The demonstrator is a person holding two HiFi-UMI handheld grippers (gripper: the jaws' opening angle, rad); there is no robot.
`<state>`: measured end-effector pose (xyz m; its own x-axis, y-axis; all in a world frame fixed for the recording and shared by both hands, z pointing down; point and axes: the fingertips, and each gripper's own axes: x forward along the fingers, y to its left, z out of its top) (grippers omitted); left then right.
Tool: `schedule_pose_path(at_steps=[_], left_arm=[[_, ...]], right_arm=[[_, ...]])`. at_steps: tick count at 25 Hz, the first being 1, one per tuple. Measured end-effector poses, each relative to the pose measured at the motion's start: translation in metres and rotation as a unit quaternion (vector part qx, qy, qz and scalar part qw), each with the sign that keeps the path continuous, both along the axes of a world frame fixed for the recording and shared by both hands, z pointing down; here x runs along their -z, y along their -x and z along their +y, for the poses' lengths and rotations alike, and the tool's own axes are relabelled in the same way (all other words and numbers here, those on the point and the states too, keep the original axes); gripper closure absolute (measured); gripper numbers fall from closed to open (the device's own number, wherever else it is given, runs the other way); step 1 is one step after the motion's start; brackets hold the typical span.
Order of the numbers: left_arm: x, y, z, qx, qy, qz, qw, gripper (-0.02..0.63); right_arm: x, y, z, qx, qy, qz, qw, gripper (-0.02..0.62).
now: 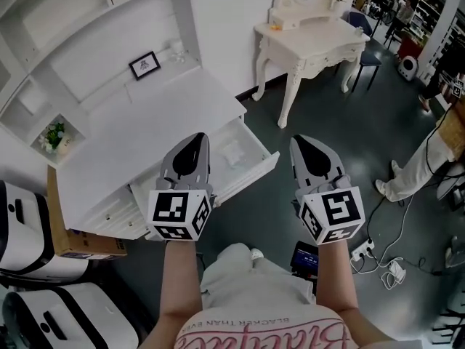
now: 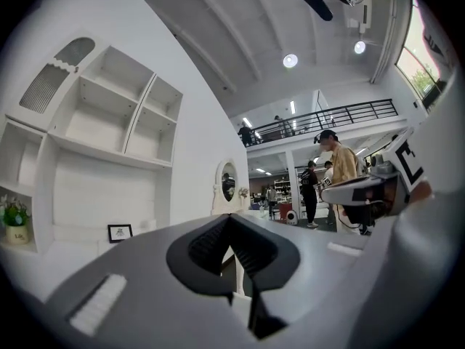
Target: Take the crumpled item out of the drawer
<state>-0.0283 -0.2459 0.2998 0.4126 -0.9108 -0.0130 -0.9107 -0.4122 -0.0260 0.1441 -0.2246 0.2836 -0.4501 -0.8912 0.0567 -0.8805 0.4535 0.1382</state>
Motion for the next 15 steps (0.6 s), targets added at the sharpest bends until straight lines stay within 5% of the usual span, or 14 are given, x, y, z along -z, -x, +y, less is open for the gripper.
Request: schedule_pose_path(at_steps=[8, 11, 15], left_arm=[[-0.026, -0.006, -0.030, 0.012, 0.045, 0.018, 0.9988, 0.598], [-0.033, -0.011, -0.041, -0.007, 0.060, 0.034, 0.9976, 0.438], [-0.045, -0.014, -0.063, -0.022, 0.093, 0.062, 0.9935, 0.327]], right_arm=[[-0.025, -0.009, -0.029, 0.012, 0.038, -0.002, 0.999, 0.589], [-0.028, -0.008, -0.041, 0.014, 0.043, -0.006, 0.999, 0.589], [-0.035, -0.005, -0.061, 0.018, 0.053, -0.006, 0.998, 0.589]])
